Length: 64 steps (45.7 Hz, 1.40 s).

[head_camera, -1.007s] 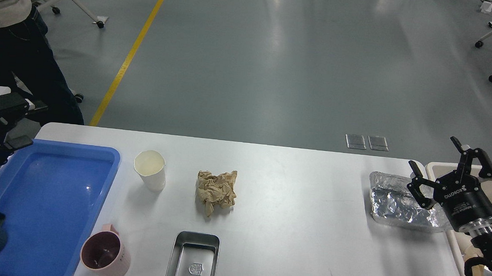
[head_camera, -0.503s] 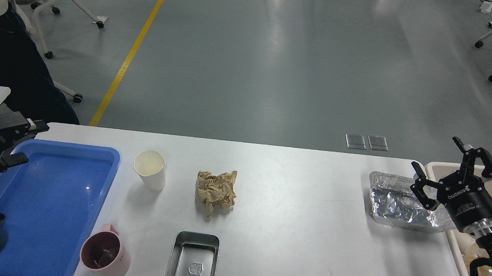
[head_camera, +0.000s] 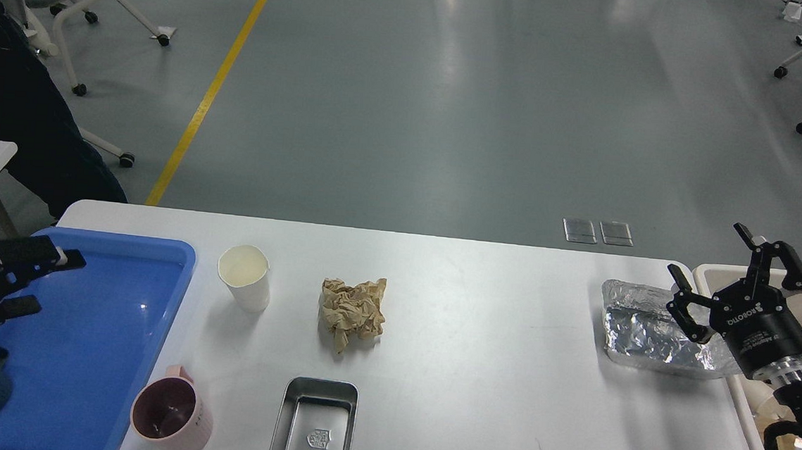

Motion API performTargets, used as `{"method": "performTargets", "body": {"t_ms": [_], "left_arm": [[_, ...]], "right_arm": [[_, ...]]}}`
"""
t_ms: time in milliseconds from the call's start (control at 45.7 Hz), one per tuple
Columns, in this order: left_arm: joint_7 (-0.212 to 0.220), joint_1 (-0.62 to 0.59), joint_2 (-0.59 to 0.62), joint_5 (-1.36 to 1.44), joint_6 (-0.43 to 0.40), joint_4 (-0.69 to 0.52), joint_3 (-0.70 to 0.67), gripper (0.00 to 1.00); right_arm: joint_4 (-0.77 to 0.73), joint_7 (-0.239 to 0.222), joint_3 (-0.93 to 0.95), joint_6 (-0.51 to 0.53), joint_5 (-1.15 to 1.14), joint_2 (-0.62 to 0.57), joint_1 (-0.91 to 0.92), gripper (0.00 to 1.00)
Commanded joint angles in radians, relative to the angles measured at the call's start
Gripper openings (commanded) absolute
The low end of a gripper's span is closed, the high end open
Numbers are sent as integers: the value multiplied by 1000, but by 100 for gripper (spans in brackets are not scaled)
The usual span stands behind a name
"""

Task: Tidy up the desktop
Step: 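Reach the left gripper to the pink mug and grasp its handle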

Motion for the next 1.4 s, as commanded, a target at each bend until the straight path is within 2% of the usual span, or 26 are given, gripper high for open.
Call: {"method": "performTargets", "body": {"t_ms": [0, 197, 328, 1050, 1269, 1379], "left_arm": [[-1, 7, -56, 116, -4, 0, 27, 96], [-8, -10, -125, 289, -3, 0, 151, 96], [-9, 0, -186, 349, -4, 3, 168, 96], [-4, 0, -298, 416, 6, 87, 227, 93], [-8, 11, -370, 539, 6, 89, 227, 85], [-1, 19, -377, 542, 6, 94, 228, 77]], "right_arm": [[1, 0, 0, 0, 1, -3, 0, 100], [-1, 0, 0, 3, -1, 2, 0, 100], [-1, 0, 0, 3, -1, 0, 0, 100], [-1, 8, 8, 28, 1, 3, -37, 100], [-2, 8, 11, 28, 1, 0, -37, 100], [-2, 8, 11, 28, -1, 2, -37, 100]]}}
